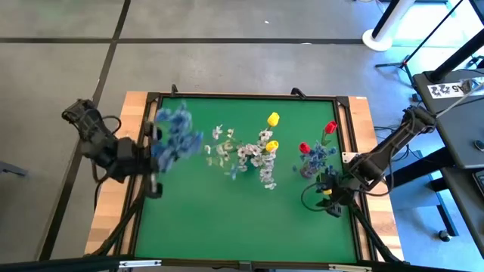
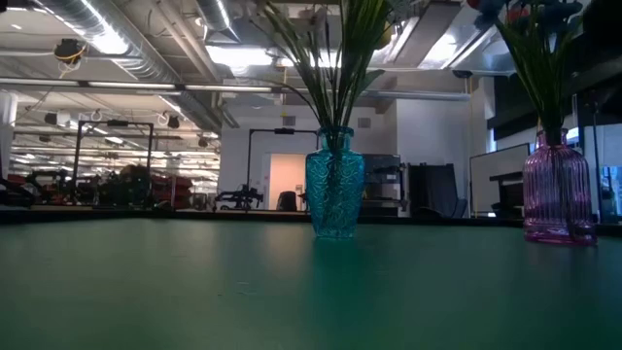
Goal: Sort flowers into vase by color
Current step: Put the blue flowers into the purple vase
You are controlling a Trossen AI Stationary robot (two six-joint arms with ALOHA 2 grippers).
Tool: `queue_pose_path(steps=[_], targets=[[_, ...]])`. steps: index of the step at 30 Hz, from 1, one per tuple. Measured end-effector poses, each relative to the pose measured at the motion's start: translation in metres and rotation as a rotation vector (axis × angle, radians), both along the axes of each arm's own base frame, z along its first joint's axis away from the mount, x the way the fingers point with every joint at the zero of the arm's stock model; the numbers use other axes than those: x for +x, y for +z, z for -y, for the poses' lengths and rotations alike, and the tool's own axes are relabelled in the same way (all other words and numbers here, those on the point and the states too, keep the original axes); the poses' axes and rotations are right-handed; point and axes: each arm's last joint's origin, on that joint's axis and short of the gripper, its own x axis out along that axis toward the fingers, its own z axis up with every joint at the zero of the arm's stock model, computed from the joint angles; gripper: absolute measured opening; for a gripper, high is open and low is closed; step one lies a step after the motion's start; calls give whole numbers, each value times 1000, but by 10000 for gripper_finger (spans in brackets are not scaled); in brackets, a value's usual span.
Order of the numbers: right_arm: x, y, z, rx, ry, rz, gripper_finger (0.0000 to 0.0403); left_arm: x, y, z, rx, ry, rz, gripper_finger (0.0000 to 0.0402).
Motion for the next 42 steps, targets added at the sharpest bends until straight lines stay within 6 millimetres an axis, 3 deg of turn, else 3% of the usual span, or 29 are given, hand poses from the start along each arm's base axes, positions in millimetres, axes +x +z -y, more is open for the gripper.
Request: queue_pose_path(steps=[3,11,16,22,26,30,35,42], targets=[[3,21,-3,1,38,55,269,6,-4,4,47,-62,10,16],[12,93,-9,37,160,334,269,37,-27,-4,-3,74,-120,17],[33,98,-30,99,258,498,269,55,-41,-4,-19,117,-173,18],[55,108,-53,21,401,807,269,79,-53,12,15,-148,-127,18],[64,128,-58,-135,404,1117,269,89,-52,23,15,-275,15,18],[68,149,-54,-386,224,1341,269,96,-51,29,-13,-333,154,18],[75,155,-44,-623,131,1363,269,114,-69,38,-25,-323,183,18],[112,132,-40,-638,158,1312,269,162,-92,53,1,-200,79,18]])
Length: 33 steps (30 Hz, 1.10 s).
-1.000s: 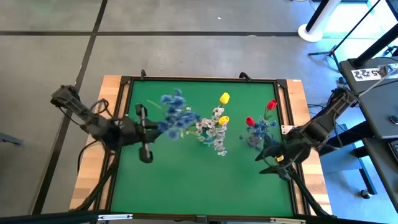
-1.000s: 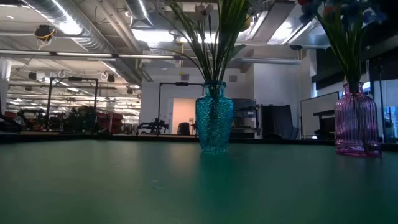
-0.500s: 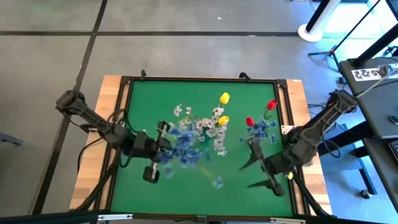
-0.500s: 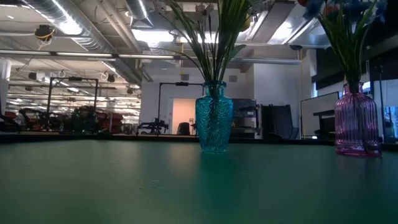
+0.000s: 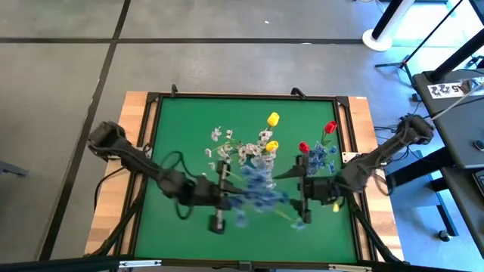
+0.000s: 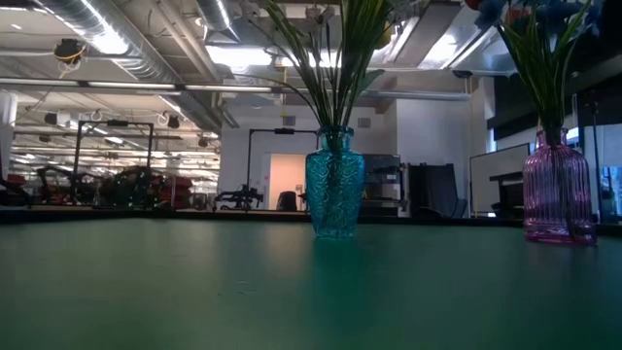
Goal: Sort flowers into vase by color
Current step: Put the blue flowers into the purple vase
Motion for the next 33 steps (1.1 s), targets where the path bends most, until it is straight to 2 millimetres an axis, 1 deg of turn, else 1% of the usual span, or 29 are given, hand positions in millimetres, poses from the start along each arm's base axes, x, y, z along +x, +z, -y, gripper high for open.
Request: queue_pose_path(steps=[2,5,9,11,14,21,25,27,29,31,33], targets=[[7,-4,-5,14,29,32,269,11,-4,2,11,50,-42,18],[9,7,-8,53,62,124,269,17,-5,2,2,69,-43,18],[11,16,-9,69,72,131,269,24,-8,-4,5,55,-35,18],[14,17,-5,62,57,121,269,28,-12,-8,14,54,-41,18],[15,18,-4,86,39,131,269,32,-10,-18,-8,39,-23,18],[25,20,14,148,-28,151,269,43,-14,-40,-6,3,-49,18],[30,19,23,204,-43,137,264,46,-17,-46,6,-1,-78,19],[30,19,23,214,-29,136,246,47,-18,-47,12,1,-93,25],[30,19,23,225,-23,135,213,48,-20,-47,20,1,-116,40],[30,19,22,228,-19,134,169,48,-21,-45,32,1,-122,63],[29,19,22,239,-14,135,115,45,-18,-42,48,4,-117,89]])
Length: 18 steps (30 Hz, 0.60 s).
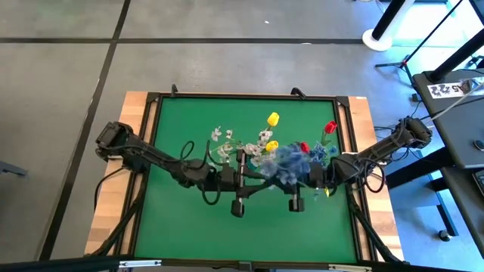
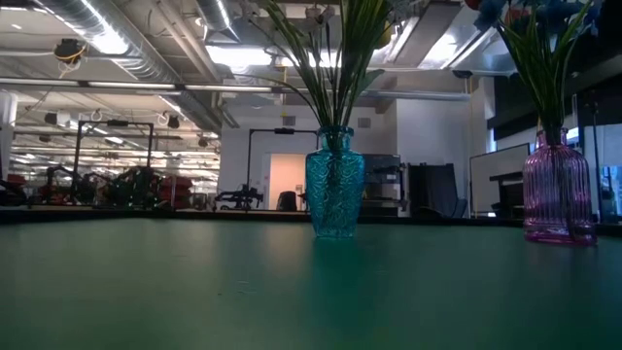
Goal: Sort flowers into vase by color
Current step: Put the blue flowers into the purple vase
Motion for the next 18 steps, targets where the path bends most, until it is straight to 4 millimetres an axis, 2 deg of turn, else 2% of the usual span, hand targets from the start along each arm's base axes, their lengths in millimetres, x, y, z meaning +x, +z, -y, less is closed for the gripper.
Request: queue_pose_path(steps=[3,4,7,10,13,16,18], targets=[[-4,4,1,27,25,7,30,-10,9,8,21,11,11,125],[-6,5,2,26,30,8,17,-14,14,11,30,16,13,135],[-15,14,6,46,31,2,26,-32,26,24,88,19,-28,157],[-35,32,9,54,47,-50,25,-54,34,39,117,34,-112,170],[-64,56,14,51,103,-168,9,-81,43,55,130,63,-168,172],[-97,81,23,77,168,-304,13,-103,46,72,147,70,-213,173],[-115,87,28,60,208,-441,20,-114,44,83,161,88,-236,171]])
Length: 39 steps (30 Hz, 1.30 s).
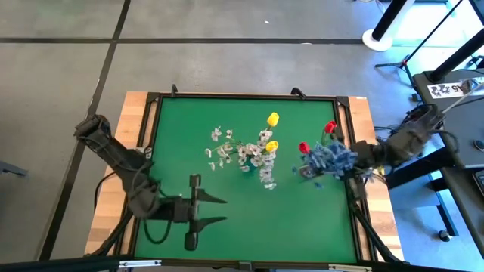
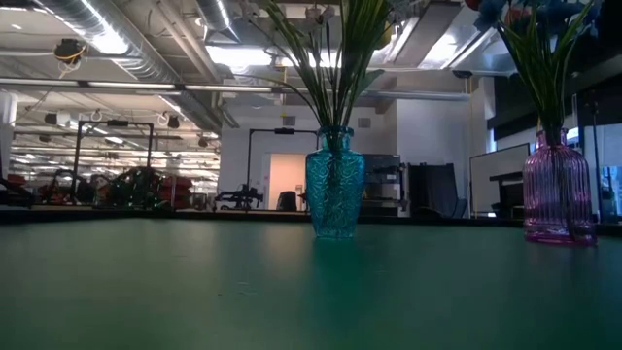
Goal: Sort flowers into vase by color
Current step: Put the blue flowers into the purple vase
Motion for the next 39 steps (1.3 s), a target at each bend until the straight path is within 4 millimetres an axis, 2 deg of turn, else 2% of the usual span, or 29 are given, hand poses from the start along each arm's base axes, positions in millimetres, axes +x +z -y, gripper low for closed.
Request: queue_pose_path(steps=[2,5,11,16,24,30,34,39], targets=[[-16,2,5,-43,42,-140,20,-8,-2,8,10,22,-17,168],[-30,-10,7,-149,60,-311,8,-16,-5,14,29,35,-44,162],[-53,-44,17,-209,-91,-452,9,-19,-14,16,26,80,-61,152],[-67,-72,25,-220,-190,-374,8,-19,-19,14,30,111,-71,146],[-91,-96,52,-95,-333,-149,6,-16,-19,11,28,138,-70,144],[-93,-130,56,39,-403,-79,6,-11,-19,5,9,163,-68,144],[-90,-149,52,59,-460,-45,7,-9,-19,3,0,172,-67,144],[-88,-151,50,71,-469,-37,11,-9,-19,3,-1,171,-67,144]])
